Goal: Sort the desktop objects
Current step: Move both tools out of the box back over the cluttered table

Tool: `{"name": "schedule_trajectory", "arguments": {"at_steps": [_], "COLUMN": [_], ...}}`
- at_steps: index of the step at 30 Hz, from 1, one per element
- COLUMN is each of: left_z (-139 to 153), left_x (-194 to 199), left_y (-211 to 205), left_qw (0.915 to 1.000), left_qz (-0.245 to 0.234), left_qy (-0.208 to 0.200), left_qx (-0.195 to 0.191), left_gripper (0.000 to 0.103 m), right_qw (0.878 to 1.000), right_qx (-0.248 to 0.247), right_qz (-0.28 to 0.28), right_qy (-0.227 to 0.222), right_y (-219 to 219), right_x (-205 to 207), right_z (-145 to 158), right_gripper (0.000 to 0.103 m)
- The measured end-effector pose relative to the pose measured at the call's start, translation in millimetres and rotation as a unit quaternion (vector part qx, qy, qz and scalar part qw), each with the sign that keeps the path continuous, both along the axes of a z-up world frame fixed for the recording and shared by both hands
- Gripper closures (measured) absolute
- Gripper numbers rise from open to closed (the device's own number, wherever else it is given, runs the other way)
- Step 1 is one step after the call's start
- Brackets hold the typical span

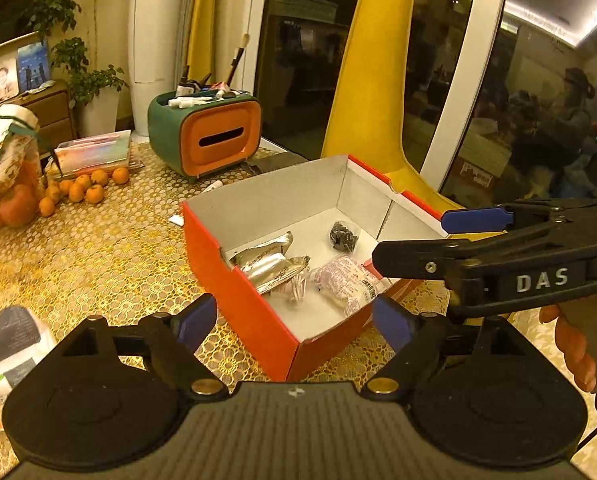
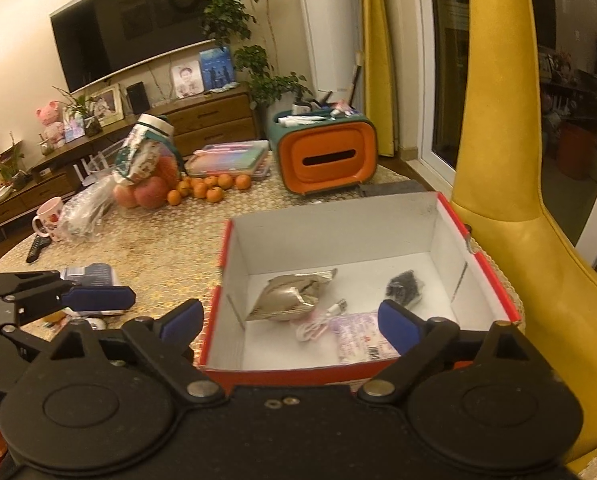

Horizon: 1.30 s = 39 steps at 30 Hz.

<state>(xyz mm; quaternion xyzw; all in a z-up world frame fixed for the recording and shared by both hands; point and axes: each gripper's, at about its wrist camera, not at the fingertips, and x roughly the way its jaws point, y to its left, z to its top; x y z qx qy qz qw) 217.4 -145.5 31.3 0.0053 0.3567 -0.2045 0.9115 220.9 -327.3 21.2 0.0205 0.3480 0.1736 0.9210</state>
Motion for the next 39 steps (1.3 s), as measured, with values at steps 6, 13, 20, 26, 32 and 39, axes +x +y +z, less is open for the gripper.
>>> {"name": "schedule_trajectory", "arguments": {"at_steps": [6, 13, 20, 26, 32, 39], "left_z": [-0.7, -1.6, -9.2, -14.9, -23.2, -40.3], "left_x": [-17.4, -38.6, -56.1, -67.0, -73.1, -68.2], "left_y": [25.0, 56.4, 100.0, 145.8, 192.0, 226.6], "left_qw": [0.9997, 0.9989, 0.997, 0.9931, 0.987, 0.9821], "left_qz": [0.019, 0.031, 0.065, 0.109, 0.154, 0.183], "left_qy": [-0.012, -0.034, -0.041, -0.043, -0.046, -0.044], "left_qx": [-0.01, -0.007, -0.01, -0.008, -0.003, 0.016], "left_gripper": [0.011, 0.0, 0.0, 0.0, 0.0, 0.0], "right_qw": [1.0, 0.999, 0.997, 0.997, 0.996, 0.995], "right_qx": [-0.001, -0.002, 0.006, 0.015, 0.014, 0.002], "right_qz": [0.019, 0.037, 0.059, 0.071, 0.082, 0.099], "right_qy": [-0.025, -0.04, -0.048, -0.039, -0.036, -0.027], "right_y": [19.7, 46.8, 80.2, 110.0, 138.5, 167.5], "right_x": [-20.4, -37.3, -48.5, -49.2, -49.8, -46.4], "right_z": [9.2, 8.9, 3.9, -7.6, -21.1, -37.7], "right_gripper": [0.003, 0.001, 0.001, 0.001, 0.001, 0.001]}}
